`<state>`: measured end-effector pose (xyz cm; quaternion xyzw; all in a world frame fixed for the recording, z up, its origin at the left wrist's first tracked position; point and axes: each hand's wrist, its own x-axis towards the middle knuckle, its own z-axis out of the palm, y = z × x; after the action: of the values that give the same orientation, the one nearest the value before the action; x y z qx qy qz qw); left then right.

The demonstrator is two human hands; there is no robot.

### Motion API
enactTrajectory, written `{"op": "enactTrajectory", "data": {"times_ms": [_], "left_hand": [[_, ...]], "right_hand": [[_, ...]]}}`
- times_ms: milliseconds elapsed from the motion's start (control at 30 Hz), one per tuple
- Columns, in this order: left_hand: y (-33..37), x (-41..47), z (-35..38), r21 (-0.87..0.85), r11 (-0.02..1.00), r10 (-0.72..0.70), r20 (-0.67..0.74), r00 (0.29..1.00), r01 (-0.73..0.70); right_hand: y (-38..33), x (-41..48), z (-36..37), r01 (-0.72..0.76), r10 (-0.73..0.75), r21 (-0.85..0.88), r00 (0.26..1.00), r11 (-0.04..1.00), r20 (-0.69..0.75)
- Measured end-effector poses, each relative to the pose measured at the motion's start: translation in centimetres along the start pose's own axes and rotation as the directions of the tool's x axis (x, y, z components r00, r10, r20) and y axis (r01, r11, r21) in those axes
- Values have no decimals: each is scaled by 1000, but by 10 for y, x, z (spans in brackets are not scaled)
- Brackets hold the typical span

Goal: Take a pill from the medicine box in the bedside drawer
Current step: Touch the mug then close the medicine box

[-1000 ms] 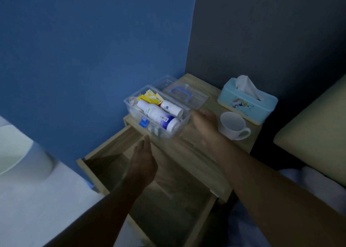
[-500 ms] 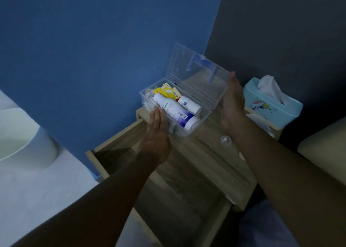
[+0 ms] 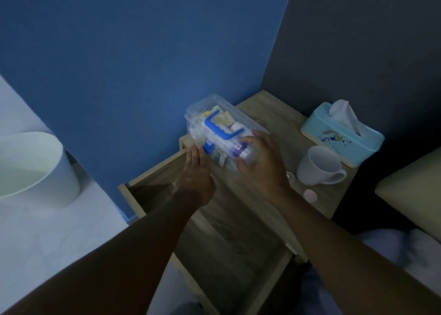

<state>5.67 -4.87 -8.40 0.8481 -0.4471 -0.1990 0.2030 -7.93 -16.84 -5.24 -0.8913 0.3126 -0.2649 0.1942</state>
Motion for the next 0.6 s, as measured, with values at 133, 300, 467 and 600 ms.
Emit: {"op": "enactTrajectory", "data": {"times_ms": [133, 300, 467, 600], "left_hand": [[-1, 6, -4, -235, 967, -99, 21, 995, 101], [-3, 22, -7, -382, 922, -102, -101, 990, 56], [-8, 42, -5, -554, 810, -323, -151, 934, 191], [-18, 35, 3, -513, 855, -261, -294, 920, 78]], "right_hand": [[-12, 6, -6, 56, -42, -157, 995, 986, 94], [-18, 1, -2, 102, -61, -182, 974, 978, 217], [-18, 0, 3, 45, -20, -138, 984, 989, 176], [-18, 0, 2, 38, -10, -148, 983, 988, 184]]}}
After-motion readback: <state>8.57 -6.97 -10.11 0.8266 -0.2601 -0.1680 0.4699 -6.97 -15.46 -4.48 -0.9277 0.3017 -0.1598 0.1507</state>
